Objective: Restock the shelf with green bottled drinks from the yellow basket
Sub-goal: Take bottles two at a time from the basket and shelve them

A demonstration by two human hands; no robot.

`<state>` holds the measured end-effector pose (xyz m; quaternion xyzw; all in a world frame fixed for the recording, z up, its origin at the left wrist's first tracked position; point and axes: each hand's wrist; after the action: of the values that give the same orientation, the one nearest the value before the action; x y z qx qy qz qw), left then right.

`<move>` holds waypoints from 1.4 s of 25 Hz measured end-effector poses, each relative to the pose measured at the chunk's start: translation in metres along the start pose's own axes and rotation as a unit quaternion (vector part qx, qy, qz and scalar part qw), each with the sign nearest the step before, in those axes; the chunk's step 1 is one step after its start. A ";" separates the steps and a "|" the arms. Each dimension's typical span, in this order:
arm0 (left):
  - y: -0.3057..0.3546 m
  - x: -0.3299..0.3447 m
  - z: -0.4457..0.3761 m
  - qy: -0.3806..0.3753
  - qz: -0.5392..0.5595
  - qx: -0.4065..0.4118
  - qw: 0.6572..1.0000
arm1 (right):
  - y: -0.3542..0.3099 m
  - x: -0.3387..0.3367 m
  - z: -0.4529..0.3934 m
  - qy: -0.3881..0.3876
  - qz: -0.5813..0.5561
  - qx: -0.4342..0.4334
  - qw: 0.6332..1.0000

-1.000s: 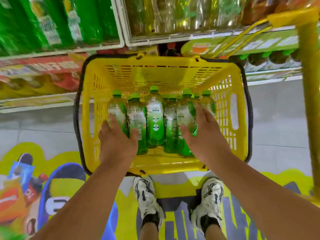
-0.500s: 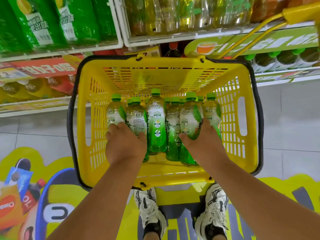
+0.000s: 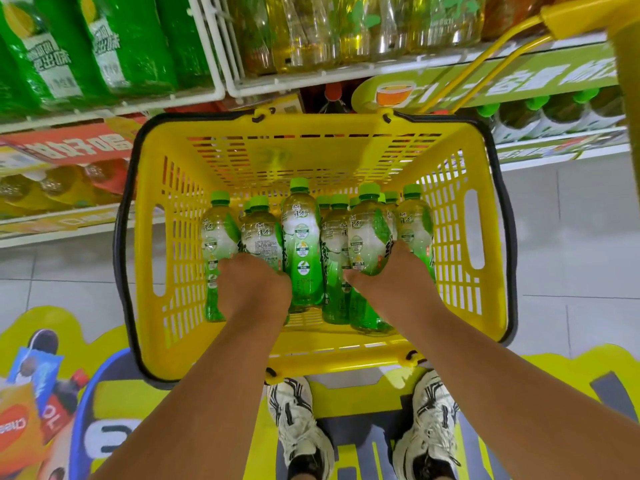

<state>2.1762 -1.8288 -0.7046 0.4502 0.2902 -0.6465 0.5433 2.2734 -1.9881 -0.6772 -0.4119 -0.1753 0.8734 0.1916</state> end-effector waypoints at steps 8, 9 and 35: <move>-0.009 -0.015 0.010 0.021 0.052 -0.004 0.998 | 0.000 -0.010 0.005 -0.003 -0.046 -0.004 0.999; -0.010 -0.017 0.011 0.015 0.073 -0.007 0.997 | 0.000 -0.012 0.007 -0.002 -0.055 -0.008 0.998; 0.056 -0.467 0.271 0.034 0.471 0.210 0.856 | -0.180 -0.363 0.297 0.060 -0.295 -0.218 0.928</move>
<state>2.1601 -1.8705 -0.1634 0.6584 -0.0803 -0.3433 0.6650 2.2869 -2.0497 -0.1789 -0.4249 -0.4636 0.6910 0.3565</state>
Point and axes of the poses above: each hand's wrist, its own z-axis away from the middle knuckle, its own x-axis out of the palm, y = z × x, and after that the axes turned 8 degrees about y, right-handed
